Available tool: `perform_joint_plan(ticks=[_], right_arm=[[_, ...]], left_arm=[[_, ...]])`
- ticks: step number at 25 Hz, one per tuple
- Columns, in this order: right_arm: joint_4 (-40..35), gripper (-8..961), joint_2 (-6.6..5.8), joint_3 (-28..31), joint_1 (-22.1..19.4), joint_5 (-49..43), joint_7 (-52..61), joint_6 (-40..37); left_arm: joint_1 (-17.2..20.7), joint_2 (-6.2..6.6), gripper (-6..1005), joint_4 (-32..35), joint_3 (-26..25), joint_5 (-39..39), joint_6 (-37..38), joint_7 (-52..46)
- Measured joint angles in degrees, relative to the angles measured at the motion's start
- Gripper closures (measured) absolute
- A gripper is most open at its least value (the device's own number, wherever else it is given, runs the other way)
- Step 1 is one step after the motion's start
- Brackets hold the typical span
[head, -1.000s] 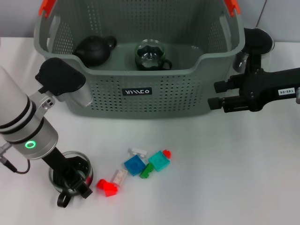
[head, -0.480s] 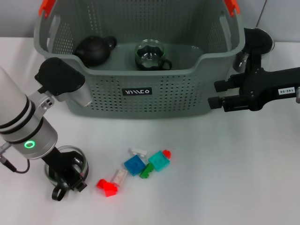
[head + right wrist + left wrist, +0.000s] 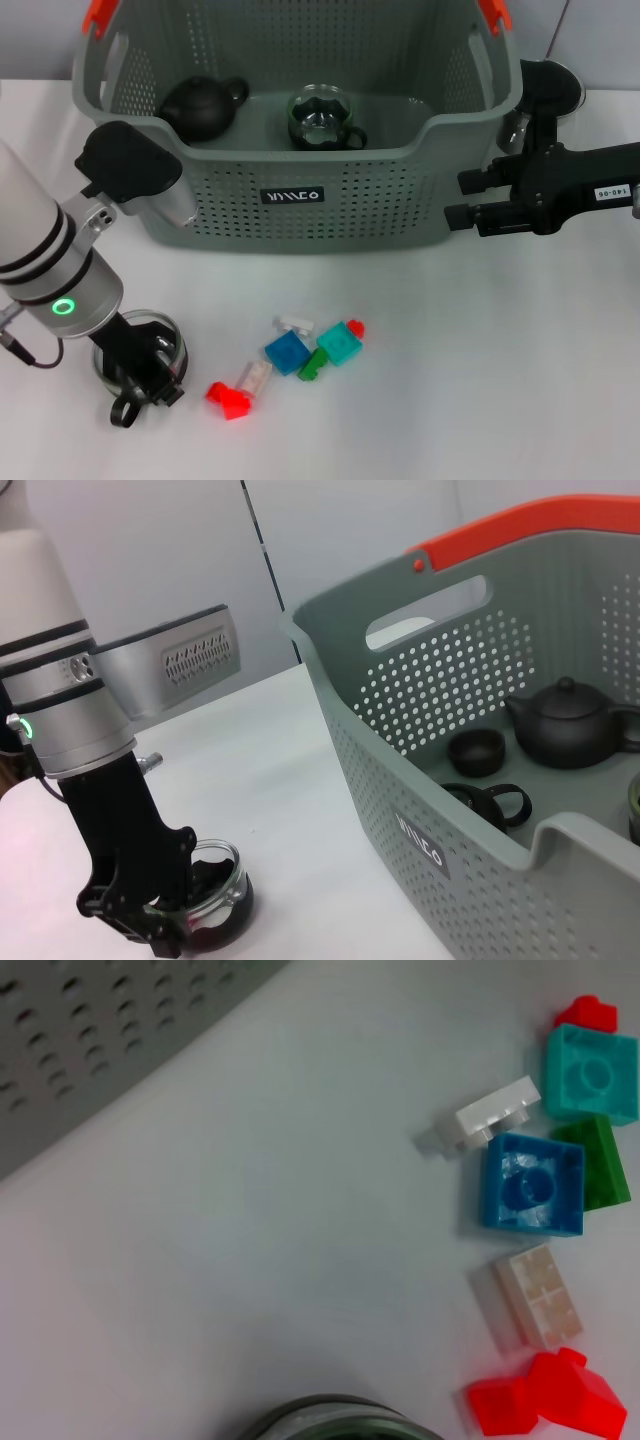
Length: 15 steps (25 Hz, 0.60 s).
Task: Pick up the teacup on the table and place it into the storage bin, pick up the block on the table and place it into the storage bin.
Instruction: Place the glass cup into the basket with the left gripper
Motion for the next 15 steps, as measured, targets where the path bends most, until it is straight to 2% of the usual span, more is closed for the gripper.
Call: perform_joint_plan(ticks=[8,9,15], right_arm=[[-0.14,307,0.0,0.03,0.0,0.0,0.0,-0.08],[-0.14,307,-0.02,0.08,0.0,0.0,0.0,-0.08],[0.05,309,-0.08,0.24,0.0,0.0,-0.73,-0.12]], left_arm=[[0.51,-0.05,910,5.74,-0.47,0.02,4.74,-0.66],[0.83,-0.08,918,8.8,-0.62,-0.03,7.02,-1.17],[0.94,-0.13,950,10.71,-1.08,0.04,8.13,-1.7]])
